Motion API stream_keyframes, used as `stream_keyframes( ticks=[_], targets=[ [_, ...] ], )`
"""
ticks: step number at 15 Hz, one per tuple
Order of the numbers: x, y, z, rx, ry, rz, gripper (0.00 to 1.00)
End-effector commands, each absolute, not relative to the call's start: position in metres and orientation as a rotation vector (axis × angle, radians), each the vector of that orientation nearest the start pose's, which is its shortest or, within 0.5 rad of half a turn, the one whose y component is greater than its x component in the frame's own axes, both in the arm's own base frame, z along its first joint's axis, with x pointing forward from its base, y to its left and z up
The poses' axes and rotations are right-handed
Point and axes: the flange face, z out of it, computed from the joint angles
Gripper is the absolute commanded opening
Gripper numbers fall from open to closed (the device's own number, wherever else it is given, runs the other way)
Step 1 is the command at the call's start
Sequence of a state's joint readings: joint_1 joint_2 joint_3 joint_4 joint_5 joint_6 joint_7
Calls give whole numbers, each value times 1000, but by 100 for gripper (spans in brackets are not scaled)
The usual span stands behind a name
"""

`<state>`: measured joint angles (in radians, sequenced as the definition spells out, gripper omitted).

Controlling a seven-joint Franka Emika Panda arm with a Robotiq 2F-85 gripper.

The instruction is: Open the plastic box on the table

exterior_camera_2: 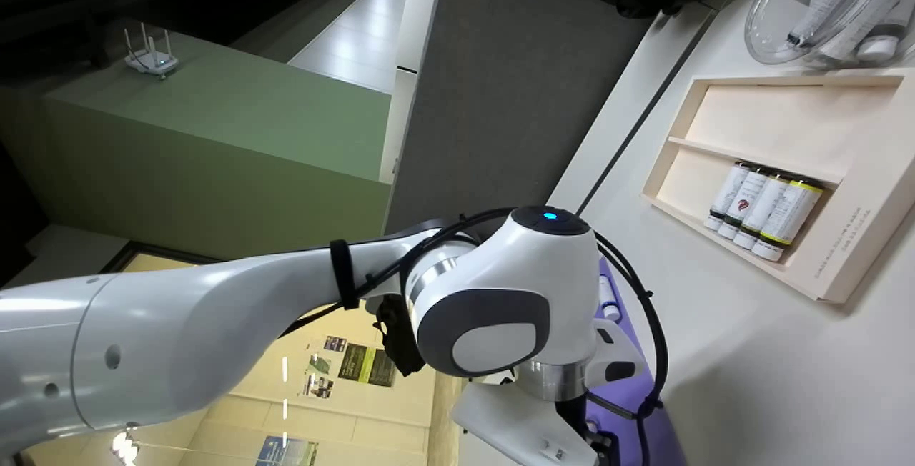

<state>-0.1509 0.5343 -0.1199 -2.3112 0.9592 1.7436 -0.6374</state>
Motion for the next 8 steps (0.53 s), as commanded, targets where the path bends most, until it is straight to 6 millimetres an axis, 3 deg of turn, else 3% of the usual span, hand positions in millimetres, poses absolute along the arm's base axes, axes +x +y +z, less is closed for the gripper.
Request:
stream_keyframes(
  ticks=[1,8],
  targets=[
    [416,-42,96,-2010,440,709,100],
    [417,-20,81,-2004,386,724,100]
  ],
)
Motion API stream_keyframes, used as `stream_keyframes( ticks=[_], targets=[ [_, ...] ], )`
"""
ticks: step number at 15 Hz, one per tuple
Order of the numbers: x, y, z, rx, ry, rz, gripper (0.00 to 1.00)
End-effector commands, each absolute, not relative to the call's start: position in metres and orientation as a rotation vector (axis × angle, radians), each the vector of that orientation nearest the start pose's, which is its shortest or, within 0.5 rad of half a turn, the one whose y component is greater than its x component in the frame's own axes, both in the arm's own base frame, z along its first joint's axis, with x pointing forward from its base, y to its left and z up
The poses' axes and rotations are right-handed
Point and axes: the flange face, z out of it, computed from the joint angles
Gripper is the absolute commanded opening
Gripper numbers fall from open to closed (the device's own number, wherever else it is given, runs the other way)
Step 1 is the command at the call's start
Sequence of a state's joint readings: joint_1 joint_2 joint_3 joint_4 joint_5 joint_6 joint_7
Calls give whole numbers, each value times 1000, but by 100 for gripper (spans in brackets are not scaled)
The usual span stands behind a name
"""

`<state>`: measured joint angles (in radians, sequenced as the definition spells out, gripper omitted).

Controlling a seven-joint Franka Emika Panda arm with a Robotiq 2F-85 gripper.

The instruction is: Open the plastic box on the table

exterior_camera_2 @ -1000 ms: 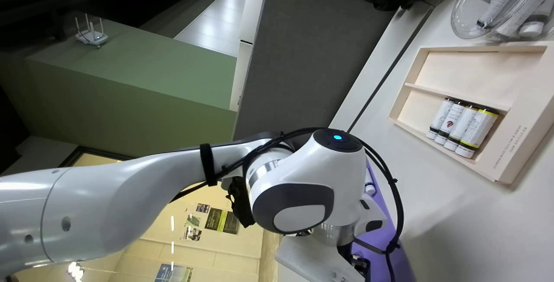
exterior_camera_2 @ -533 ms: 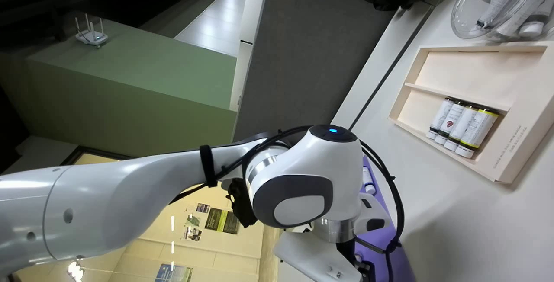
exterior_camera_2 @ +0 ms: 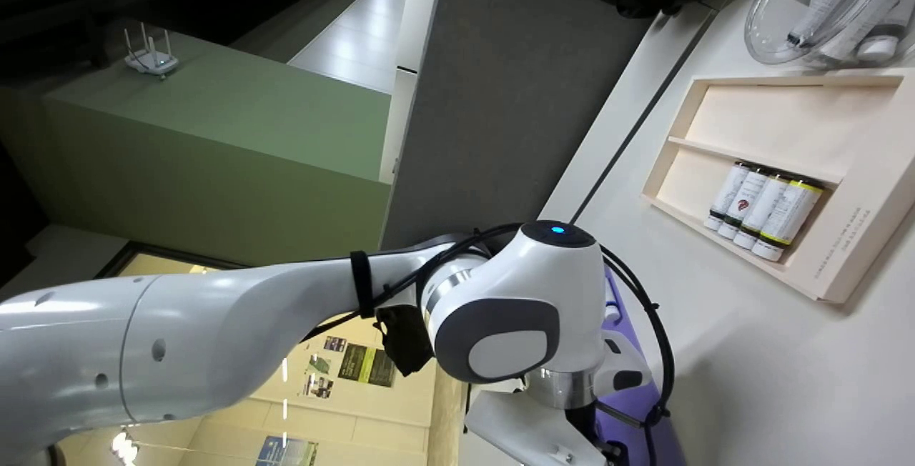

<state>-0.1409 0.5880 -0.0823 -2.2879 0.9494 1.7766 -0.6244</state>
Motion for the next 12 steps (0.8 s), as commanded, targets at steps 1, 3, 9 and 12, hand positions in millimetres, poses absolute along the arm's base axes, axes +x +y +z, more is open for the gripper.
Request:
stream_keyframes(
  ticks=[1,3,9,12],
  targets=[
    [417,-18,81,-1999,376,717,100],
    [418,-14,82,-1990,361,703,100],
    [424,-17,88,-1943,332,598,100],
    [425,-19,88,-1916,331,569,100]
  ],
)
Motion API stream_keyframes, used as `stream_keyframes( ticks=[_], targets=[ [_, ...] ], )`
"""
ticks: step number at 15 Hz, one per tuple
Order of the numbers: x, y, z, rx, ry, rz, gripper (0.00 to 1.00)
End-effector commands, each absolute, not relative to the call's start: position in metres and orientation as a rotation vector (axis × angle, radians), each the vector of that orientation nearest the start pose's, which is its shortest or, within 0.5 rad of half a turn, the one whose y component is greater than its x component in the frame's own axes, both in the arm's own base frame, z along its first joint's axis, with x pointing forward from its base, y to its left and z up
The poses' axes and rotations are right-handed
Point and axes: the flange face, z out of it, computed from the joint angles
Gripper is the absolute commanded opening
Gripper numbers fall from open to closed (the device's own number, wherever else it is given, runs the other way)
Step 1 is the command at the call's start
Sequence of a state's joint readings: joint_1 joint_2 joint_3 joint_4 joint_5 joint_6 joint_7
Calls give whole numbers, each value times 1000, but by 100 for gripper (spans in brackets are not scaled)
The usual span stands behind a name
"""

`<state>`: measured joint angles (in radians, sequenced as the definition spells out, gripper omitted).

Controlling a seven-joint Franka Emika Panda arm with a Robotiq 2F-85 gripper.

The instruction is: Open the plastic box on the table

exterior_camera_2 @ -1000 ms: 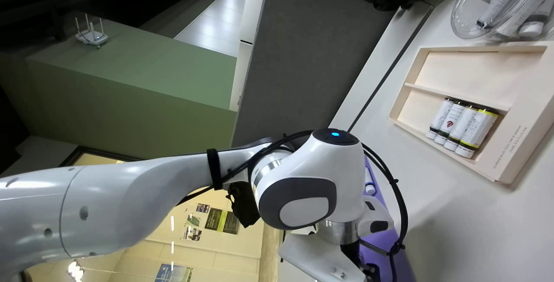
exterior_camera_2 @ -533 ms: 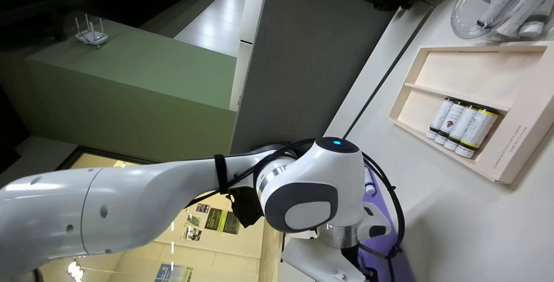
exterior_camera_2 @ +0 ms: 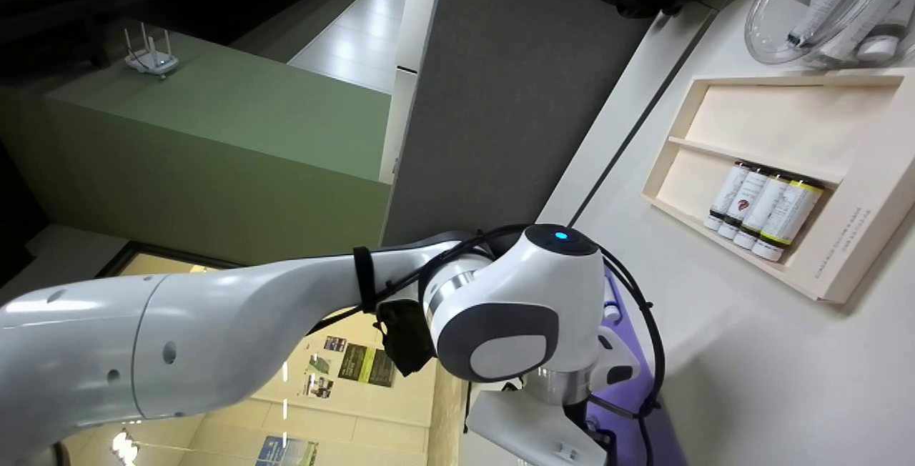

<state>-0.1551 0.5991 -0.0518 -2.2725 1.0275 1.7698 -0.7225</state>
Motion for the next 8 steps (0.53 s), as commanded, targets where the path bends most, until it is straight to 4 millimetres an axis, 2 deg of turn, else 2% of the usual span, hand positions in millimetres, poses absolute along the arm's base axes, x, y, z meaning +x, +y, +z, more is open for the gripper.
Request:
stream_keyframes(
  ticks=[1,8],
  targets=[
    [426,-20,89,-1910,329,561,100],
    [431,-22,96,-1860,321,521,100]
  ],
)
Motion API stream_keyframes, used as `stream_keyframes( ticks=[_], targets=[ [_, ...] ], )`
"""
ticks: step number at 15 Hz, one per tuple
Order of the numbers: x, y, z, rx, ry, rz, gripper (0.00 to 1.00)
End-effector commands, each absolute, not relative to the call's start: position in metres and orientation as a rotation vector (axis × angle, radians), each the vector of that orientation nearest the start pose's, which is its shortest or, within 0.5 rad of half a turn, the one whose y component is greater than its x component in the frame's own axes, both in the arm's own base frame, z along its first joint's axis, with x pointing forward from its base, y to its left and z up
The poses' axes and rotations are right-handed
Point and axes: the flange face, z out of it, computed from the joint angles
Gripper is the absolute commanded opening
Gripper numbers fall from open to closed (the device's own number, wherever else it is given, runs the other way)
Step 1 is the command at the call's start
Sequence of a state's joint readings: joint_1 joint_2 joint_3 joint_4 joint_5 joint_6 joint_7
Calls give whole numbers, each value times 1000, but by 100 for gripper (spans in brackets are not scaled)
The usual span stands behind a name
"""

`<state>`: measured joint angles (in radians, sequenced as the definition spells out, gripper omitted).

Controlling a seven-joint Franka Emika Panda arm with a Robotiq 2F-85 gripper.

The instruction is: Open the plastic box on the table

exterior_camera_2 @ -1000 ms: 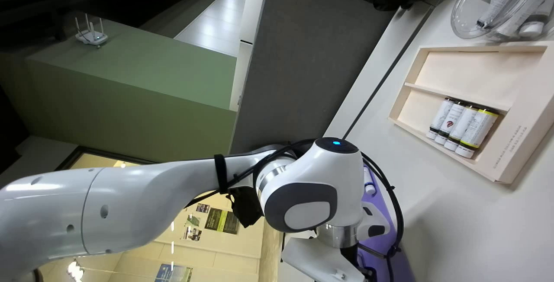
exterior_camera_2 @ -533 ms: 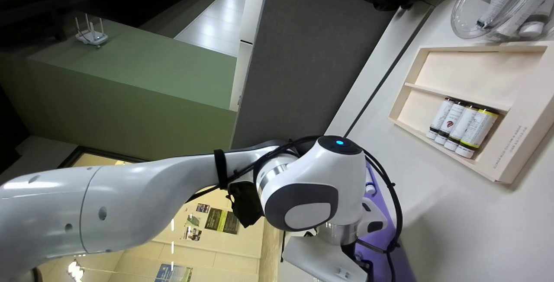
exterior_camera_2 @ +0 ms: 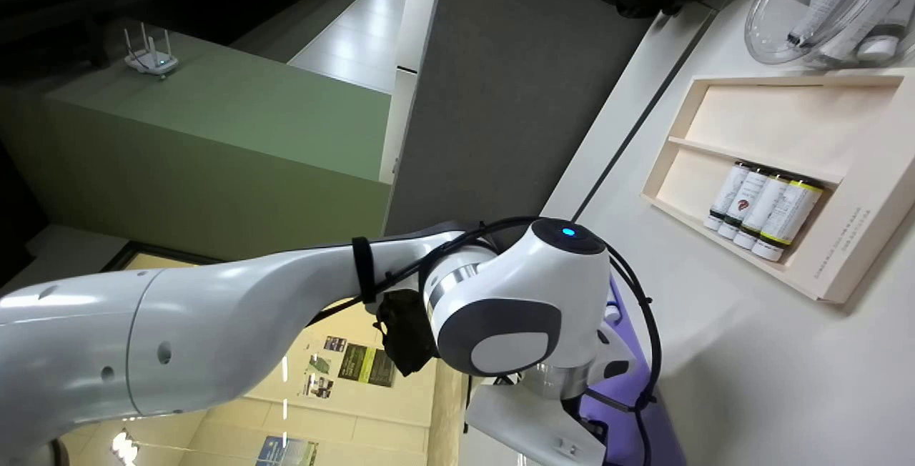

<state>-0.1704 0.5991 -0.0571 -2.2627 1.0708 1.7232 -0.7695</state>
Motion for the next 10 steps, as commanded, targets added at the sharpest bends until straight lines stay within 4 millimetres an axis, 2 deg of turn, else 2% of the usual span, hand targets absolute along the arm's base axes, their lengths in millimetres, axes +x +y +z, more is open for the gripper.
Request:
stream_keyframes(
  ticks=[1,7,10],
  targets=[
    [432,-22,96,-1852,323,518,100],
    [434,-24,98,-1834,335,513,100],
    [431,-26,97,-1846,356,577,100]
  ],
)
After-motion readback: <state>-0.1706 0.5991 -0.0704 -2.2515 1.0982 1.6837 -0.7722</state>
